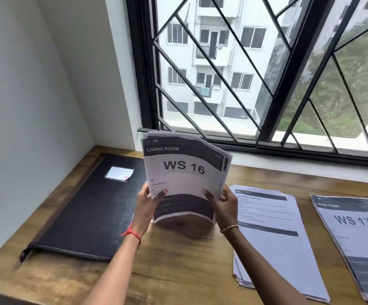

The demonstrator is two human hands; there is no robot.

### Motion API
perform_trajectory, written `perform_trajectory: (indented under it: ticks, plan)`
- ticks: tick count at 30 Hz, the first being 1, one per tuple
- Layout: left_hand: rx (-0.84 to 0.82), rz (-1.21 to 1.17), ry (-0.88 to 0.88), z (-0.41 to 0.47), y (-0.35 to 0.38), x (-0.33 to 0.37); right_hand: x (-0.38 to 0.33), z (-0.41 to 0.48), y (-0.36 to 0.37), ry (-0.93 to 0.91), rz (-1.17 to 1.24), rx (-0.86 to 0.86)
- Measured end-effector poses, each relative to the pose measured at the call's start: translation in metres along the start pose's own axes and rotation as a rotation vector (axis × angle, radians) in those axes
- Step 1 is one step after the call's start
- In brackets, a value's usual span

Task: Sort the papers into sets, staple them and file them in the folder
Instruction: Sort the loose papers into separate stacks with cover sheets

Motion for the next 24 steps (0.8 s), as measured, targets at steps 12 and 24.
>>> perform_trajectory:
  ticks: [12,24]
  plan:
    - [0.005,0.256,0.180,0.021,0.005,0.014,-0.014,-0.009,0.020,-0.027,-0.081,0.201]
    - [-0.086,0.234,0.101,0.029,-0.003,-0.005,0.000,-0.008,0.031,0.091,-0.154,0.173]
Point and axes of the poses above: each hand's wrist, its own z-axis towards the middle knuckle, its own y-axis out of the palm, x = y × z, the point moved 7 cm from there along z, towards the middle knuckle, and after that the axes turned 12 degrees about y, right-handed, at the moved point
